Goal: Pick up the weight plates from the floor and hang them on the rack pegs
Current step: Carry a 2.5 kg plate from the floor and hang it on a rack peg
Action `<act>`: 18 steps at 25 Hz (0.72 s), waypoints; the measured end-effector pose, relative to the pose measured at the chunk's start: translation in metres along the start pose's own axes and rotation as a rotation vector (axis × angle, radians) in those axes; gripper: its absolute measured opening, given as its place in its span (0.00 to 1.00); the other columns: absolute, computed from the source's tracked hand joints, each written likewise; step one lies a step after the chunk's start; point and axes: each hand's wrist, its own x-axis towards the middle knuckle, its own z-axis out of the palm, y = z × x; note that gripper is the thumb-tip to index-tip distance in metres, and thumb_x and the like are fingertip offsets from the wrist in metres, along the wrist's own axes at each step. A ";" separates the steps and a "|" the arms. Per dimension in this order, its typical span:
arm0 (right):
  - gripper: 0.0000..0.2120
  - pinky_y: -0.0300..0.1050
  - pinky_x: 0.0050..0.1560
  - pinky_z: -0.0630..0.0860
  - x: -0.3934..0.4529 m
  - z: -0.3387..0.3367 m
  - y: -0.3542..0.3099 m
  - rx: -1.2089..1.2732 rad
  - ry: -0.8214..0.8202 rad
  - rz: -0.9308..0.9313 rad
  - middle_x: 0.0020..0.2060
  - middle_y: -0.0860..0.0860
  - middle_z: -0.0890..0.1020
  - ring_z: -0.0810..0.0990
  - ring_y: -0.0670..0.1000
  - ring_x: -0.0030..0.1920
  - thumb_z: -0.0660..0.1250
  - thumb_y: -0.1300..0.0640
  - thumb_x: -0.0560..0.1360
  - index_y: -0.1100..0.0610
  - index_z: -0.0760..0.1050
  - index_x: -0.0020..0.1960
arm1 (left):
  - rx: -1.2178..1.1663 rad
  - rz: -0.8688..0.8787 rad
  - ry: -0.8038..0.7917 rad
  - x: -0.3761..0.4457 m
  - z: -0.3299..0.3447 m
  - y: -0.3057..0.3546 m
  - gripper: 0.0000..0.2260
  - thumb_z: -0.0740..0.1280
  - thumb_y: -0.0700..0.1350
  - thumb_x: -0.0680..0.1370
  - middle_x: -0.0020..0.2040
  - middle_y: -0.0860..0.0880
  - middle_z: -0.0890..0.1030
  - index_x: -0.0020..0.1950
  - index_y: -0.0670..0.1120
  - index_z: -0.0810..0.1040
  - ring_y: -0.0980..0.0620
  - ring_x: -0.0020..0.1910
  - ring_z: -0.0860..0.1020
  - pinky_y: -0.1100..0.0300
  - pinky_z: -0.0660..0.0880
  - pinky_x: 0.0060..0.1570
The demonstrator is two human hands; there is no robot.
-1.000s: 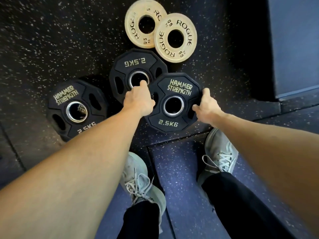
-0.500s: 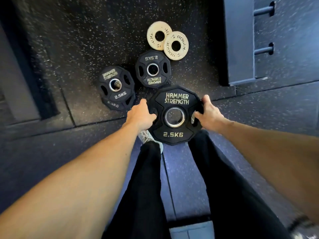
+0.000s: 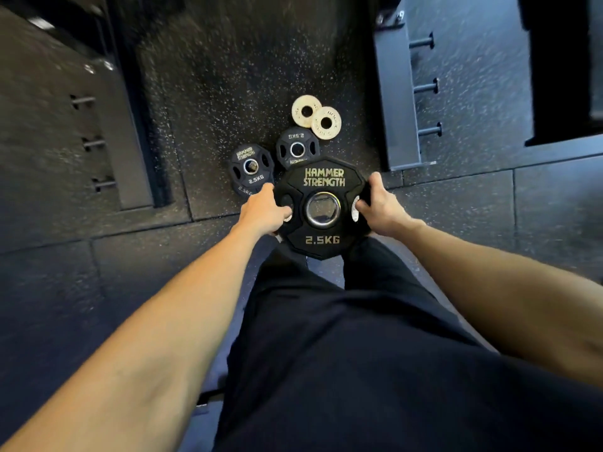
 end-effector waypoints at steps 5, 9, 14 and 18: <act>0.13 0.49 0.46 0.69 -0.049 -0.021 -0.021 0.001 0.045 -0.091 0.51 0.67 0.78 0.77 0.66 0.51 0.60 0.59 0.77 0.61 0.60 0.58 | -0.077 0.068 0.054 -0.052 -0.017 0.005 0.23 0.68 0.49 0.74 0.60 0.43 0.78 0.67 0.47 0.68 0.40 0.56 0.77 0.50 0.75 0.53; 0.13 0.49 0.45 0.67 -0.064 -0.018 -0.012 0.021 0.122 -0.069 0.51 0.67 0.78 0.77 0.68 0.52 0.60 0.59 0.77 0.61 0.60 0.58 | -0.017 0.149 0.068 -0.054 -0.017 0.011 0.25 0.67 0.50 0.75 0.55 0.45 0.80 0.70 0.46 0.66 0.44 0.47 0.78 0.56 0.70 0.41; 0.13 0.46 0.44 0.65 -0.096 -0.008 0.022 0.149 0.246 0.053 0.49 0.63 0.78 0.77 0.65 0.50 0.60 0.58 0.77 0.59 0.60 0.57 | 0.092 0.280 -0.006 -0.058 -0.009 0.037 0.27 0.68 0.49 0.72 0.60 0.42 0.79 0.69 0.47 0.68 0.39 0.56 0.78 0.48 0.78 0.53; 0.12 0.46 0.43 0.67 -0.136 -0.001 0.064 0.269 0.352 0.151 0.48 0.64 0.78 0.75 0.60 0.43 0.60 0.58 0.77 0.58 0.60 0.56 | 0.247 0.410 -0.059 -0.071 0.019 0.067 0.30 0.68 0.48 0.71 0.60 0.42 0.79 0.72 0.46 0.66 0.40 0.52 0.80 0.47 0.80 0.49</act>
